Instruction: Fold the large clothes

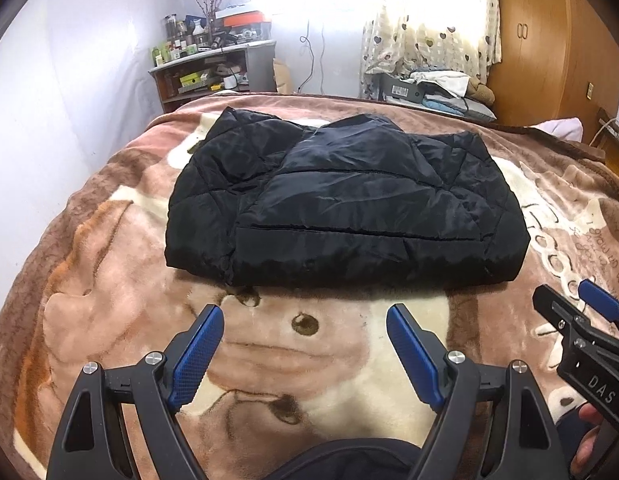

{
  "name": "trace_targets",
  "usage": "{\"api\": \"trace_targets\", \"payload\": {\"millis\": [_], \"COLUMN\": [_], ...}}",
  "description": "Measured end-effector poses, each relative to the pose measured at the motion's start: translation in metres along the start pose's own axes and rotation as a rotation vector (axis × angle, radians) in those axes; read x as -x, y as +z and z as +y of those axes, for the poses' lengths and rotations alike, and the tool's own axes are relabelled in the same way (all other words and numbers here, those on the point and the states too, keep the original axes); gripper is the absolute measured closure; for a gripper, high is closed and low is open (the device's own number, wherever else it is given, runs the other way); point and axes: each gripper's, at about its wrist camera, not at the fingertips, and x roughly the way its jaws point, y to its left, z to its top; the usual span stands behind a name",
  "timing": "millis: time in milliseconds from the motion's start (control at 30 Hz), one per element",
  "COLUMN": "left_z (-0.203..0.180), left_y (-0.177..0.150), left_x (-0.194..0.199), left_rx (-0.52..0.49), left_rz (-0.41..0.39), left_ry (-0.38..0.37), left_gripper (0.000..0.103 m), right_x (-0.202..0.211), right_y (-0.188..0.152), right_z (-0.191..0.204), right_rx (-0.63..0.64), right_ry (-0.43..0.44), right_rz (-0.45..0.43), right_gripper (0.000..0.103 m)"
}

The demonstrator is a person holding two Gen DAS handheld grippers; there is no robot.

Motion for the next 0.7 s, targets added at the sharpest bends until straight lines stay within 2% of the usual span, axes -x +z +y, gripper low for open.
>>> {"api": "trace_targets", "payload": {"millis": [133, 700], "left_z": [-0.0010, -0.0044], "left_y": [-0.0006, -0.0021], "left_x": [0.0019, 0.0080], "left_rx": [0.002, -0.010], "left_rz": [-0.005, -0.034], "left_ry": [-0.025, 0.004], "left_gripper": [0.020, 0.020], "right_x": [0.0004, 0.0030], "right_y": [-0.0003, 0.0000], "right_z": [0.0010, 0.0030], "right_rx": [0.000, -0.002], "right_ry": [0.001, 0.006], "right_rz": [0.001, -0.004], "right_gripper": [0.024, 0.024]}}
